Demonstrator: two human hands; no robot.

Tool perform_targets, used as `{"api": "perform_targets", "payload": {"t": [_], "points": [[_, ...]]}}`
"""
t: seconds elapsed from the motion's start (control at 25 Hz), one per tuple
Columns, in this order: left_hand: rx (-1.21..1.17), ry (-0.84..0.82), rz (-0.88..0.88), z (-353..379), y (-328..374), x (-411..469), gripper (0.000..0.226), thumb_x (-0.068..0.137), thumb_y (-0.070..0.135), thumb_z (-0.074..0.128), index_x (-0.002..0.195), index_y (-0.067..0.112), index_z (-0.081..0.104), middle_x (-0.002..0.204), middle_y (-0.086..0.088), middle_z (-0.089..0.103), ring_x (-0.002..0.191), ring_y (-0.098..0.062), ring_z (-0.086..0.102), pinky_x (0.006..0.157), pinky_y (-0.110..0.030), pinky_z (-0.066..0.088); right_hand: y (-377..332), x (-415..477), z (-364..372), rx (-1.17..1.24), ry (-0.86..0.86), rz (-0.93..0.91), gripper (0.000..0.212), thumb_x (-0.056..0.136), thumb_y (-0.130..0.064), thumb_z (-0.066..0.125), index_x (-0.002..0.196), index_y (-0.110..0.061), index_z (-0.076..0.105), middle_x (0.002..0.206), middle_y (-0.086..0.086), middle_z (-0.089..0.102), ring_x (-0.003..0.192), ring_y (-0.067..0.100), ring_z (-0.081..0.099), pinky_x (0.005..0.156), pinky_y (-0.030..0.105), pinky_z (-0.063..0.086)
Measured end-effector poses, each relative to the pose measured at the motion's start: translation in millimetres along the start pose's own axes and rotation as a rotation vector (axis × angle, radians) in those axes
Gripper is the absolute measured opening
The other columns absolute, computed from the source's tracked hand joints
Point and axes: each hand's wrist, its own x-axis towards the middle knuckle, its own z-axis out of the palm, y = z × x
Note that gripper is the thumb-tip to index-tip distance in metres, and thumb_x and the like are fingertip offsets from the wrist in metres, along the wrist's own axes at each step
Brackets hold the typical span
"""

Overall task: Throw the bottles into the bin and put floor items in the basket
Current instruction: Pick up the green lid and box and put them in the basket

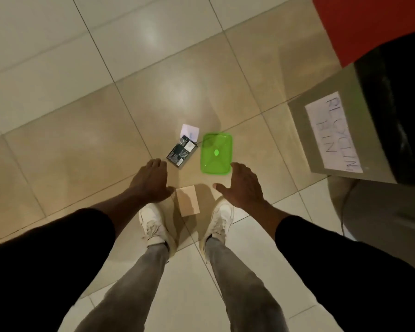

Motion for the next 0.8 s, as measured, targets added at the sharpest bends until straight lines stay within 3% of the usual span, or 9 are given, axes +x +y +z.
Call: {"api": "perform_targets", "payload": {"t": [0.16, 0.28, 0.48, 0.68, 0.8], "points": [[0.024, 0.044, 0.058, 58.3, -19.1, 100.8, 0.087, 0.084, 0.052, 0.079, 0.146, 0.001, 0.044, 0.147, -0.021, 0.05, 0.137, -0.036, 0.046, 0.113, -0.047, 0.042, 30.1, 81.3, 75.8, -0.018, 0.007, 0.052, 0.085, 0.083, -0.062, 0.07, 0.141, -0.005, 0.043, 0.133, 0.019, 0.056, 0.124, 0.039, 0.054, 0.104, 0.047, 0.042], [0.005, 0.068, 0.079, 105.0, -30.3, 168.2, 0.081, 0.084, 0.048, 0.078, 0.14, 0.0, 0.047, 0.139, -0.022, 0.053, 0.133, -0.039, 0.047, 0.11, -0.047, 0.042, 48.8, 137.4, 133.3, 0.069, 0.021, 0.198, 0.09, 0.08, -0.066, 0.072, 0.141, -0.006, 0.042, 0.134, 0.02, 0.055, 0.126, 0.04, 0.052, 0.104, 0.048, 0.042], [-0.014, 0.129, 0.035, 155.8, -33.3, 231.3, 0.093, 0.084, 0.057, 0.078, 0.145, -0.002, 0.039, 0.144, -0.024, 0.049, 0.135, -0.041, 0.046, 0.112, -0.05, 0.041, 55.4, 195.5, 202.3, 0.076, 0.067, 0.378, 0.109, 0.069, -0.074, 0.077, 0.142, -0.004, 0.035, 0.135, 0.02, 0.051, 0.128, 0.04, 0.049, 0.102, 0.051, 0.043], [-0.041, 0.183, -0.048, 180.7, -33.7, 260.2, 0.098, 0.083, 0.052, 0.081, 0.148, -0.002, 0.031, 0.141, -0.021, 0.049, 0.13, -0.039, 0.05, 0.108, -0.05, 0.044, 38.6, 232.4, 240.7, 0.173, 0.102, 0.634, 0.148, 0.056, -0.069, 0.089, 0.159, -0.002, 0.005, 0.148, 0.021, 0.037, 0.137, 0.039, 0.039, 0.099, 0.059, 0.044], [-0.038, 0.17, -0.091, 187.9, -35.3, 264.6, 0.11, 0.085, 0.045, 0.082, 0.157, -0.006, 0.016, 0.145, -0.022, 0.044, 0.131, -0.04, 0.049, 0.107, -0.052, 0.048, 35.2, 241.6, 255.5, 0.159, 0.086, 0.711, 0.161, 0.051, -0.059, 0.096, 0.159, -0.002, -0.008, 0.148, 0.022, 0.032, 0.138, 0.04, 0.036, 0.096, 0.063, 0.047]]}}
